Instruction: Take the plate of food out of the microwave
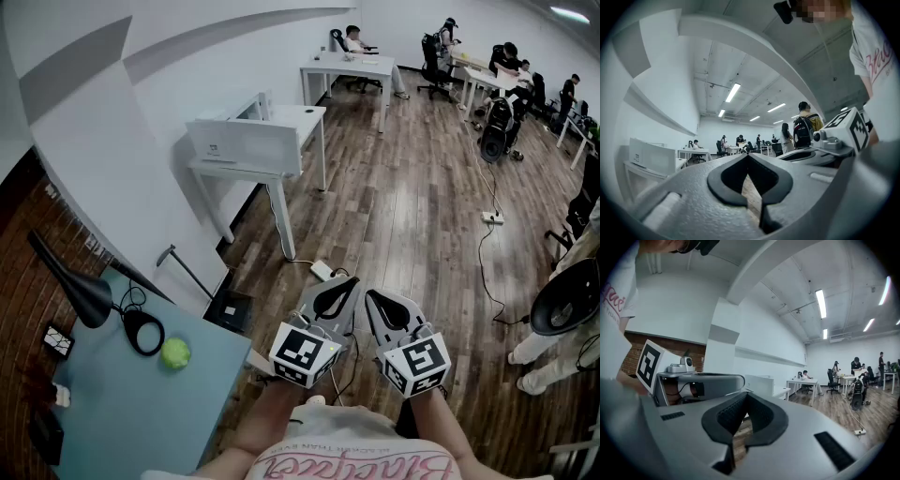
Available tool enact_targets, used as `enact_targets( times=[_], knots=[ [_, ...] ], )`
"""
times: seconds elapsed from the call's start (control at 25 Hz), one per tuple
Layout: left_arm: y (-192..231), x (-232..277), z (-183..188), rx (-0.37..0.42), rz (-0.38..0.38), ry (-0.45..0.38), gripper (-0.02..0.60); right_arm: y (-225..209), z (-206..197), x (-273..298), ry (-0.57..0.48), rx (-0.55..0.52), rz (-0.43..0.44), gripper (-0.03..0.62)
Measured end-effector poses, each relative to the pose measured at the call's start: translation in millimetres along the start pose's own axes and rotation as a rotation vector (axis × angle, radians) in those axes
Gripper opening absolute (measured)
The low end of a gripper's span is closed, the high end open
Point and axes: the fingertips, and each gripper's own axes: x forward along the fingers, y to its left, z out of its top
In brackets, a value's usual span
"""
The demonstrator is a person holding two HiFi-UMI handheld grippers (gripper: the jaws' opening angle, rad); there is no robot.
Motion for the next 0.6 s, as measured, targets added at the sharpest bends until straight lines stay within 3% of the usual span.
enact_targets(
  times=[0.6],
  knots=[
    [50,-24,-20,-0.046,-0.054,-0.001,0.005,35,-4,50,0.007,0.009,-0.052,0.011]
  ],
)
